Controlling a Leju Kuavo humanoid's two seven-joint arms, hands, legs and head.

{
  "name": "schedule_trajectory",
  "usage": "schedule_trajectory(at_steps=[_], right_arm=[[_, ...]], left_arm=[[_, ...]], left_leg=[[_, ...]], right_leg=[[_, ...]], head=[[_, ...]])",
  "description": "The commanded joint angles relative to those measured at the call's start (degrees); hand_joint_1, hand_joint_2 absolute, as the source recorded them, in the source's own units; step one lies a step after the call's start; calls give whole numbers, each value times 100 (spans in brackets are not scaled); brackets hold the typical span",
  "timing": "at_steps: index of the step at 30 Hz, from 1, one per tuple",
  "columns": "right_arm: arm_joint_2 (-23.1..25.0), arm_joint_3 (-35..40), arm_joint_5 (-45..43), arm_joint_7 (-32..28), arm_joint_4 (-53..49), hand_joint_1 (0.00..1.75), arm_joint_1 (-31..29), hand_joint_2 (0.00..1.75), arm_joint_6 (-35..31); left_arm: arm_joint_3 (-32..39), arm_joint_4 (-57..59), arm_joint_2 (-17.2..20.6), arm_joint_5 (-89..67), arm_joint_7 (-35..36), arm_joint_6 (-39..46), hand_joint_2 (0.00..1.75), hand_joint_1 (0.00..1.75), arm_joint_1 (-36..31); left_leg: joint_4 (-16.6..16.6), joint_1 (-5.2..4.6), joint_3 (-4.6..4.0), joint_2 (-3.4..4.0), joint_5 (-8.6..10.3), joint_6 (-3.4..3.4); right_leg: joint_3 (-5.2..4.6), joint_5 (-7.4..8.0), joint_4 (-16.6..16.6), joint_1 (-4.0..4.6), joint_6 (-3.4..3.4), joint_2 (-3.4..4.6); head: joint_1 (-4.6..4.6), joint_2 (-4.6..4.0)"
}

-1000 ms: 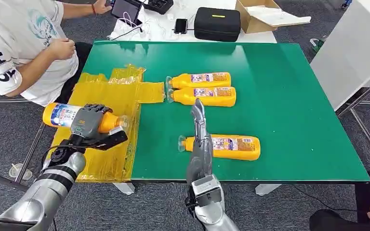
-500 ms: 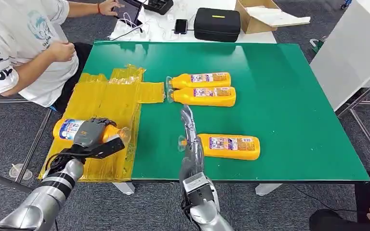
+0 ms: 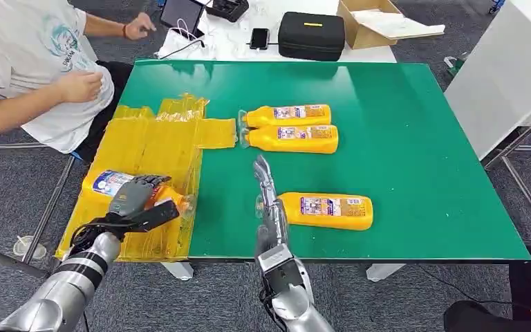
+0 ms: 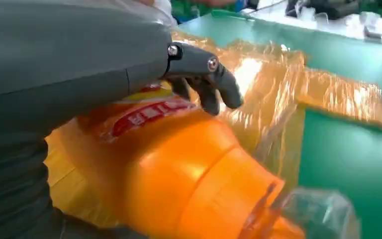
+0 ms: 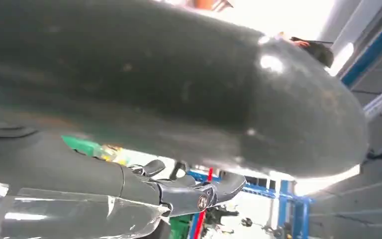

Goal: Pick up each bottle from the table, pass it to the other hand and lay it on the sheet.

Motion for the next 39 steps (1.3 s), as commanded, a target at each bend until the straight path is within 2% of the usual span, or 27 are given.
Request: schedule_trajectory(at_steps=[1,4,23,25,28,31,34,39], right_arm=[[45,-115,-48,64,633,0,-212,0,83],[65,-139,-47,69,699,0,-231,0,121],[117,-246,-85,134,806,0,-257,0,164],[124,-257,-91,139,838,0,-264,0,185],[118,-263,-39,135,940,0,-283,0,195],[103,-291,9,132,1027,0,-299,0,206],[110,-369,57,144,1010,0,-246,0,189],[135,-410,221,242,916,0,-139,0,159]], left_arm=[[-305,314,63,-9,32,-170,175,0,38],[-279,303,56,98,2,-300,175,0,89],[-157,248,145,508,-101,-751,175,0,67],[36,117,138,932,-184,-1229,175,0,116],[-16,-1231,346,2965,-184,-2551,175,0,693],[212,-1947,478,4489,-184,-3502,175,0,1011],[898,-2110,231,5511,-184,-4092,175,0,985],[1879,-2281,-338,6191,-184,-3991,175,0,817]], left_leg=[[-13,-2,51,13,-14,11],[-7,-2,18,10,-4,5],[-6,-1,36,14,-6,7],[-8,-2,35,13,-4,7],[-6,-3,33,16,-3,5],[-11,-4,48,25,-6,6],[-7,1,44,22,-8,6],[-1,3,25,-2,-4,6]], right_leg=[[48,-12,-13,3,-11,1],[17,-1,-7,0,-3,8],[36,0,-7,2,-7,12],[35,1,-8,1,-7,10],[33,1,-6,0,-5,15],[45,3,-10,-1,-6,27],[44,0,-9,4,-7,18],[26,-7,-3,6,-8,-11]], head=[[2,0],[0,0],[0,0],[0,0],[0,0],[0,0],[0,0],[0,0]])
